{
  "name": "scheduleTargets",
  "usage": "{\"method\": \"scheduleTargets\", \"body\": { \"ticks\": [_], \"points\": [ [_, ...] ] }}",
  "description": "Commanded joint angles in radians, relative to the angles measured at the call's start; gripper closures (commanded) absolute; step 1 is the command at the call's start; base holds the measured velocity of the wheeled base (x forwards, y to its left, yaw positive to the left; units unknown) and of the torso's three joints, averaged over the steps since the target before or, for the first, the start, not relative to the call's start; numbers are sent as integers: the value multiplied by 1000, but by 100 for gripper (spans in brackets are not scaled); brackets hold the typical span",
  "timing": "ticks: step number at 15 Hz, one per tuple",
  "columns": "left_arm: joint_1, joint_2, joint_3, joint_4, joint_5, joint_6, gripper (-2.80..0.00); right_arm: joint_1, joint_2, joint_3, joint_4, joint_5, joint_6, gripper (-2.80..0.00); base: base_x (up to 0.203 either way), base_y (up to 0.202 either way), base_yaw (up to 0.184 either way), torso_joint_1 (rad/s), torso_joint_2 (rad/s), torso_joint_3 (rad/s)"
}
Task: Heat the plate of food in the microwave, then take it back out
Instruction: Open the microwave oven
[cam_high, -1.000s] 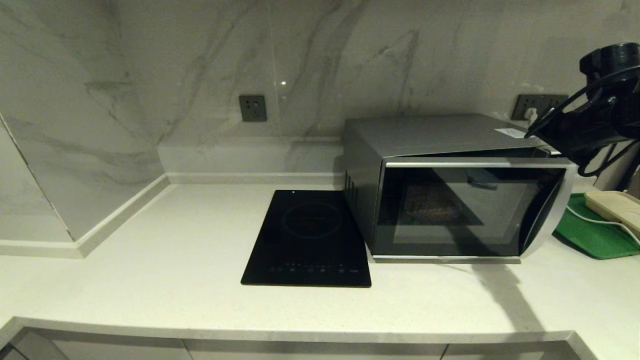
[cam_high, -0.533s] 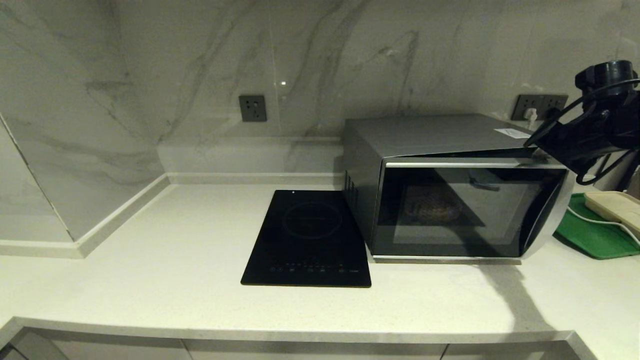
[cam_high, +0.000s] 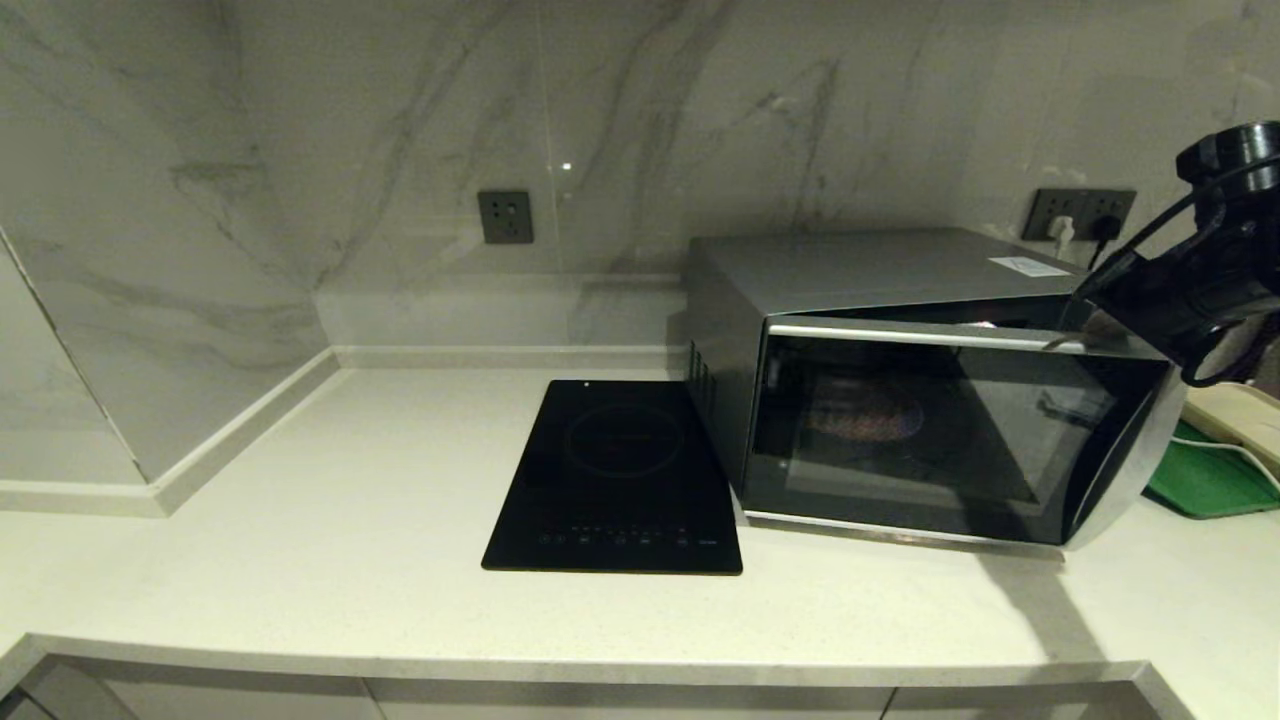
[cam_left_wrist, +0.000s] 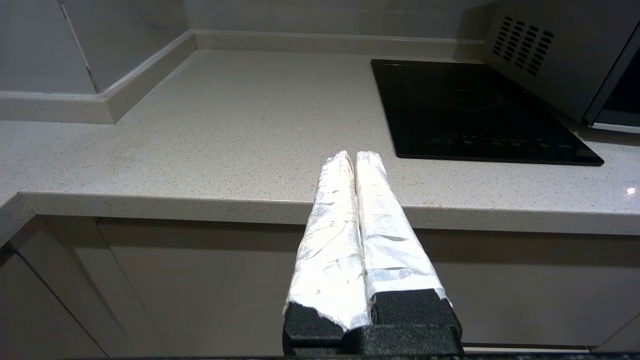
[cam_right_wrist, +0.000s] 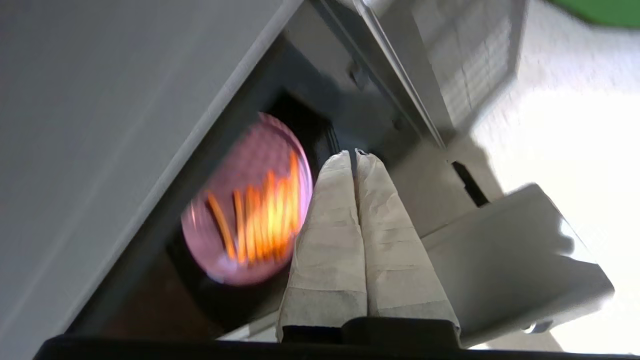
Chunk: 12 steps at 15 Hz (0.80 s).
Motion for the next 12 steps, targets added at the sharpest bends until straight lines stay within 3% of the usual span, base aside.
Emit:
{"method": "scheduleTargets", "body": {
  "ticks": [1, 12],
  "points": [
    [1, 0, 0, -1, 0, -1, 0, 2, -95, 27, 69, 5, 2, 0, 0, 0, 0, 0, 0, 0],
    [1, -2, 0, -1, 0, -1, 0, 3, -413, 304, 255, 109, -34, 0, 0, 0, 0, 0, 0, 0]
  ]
}}
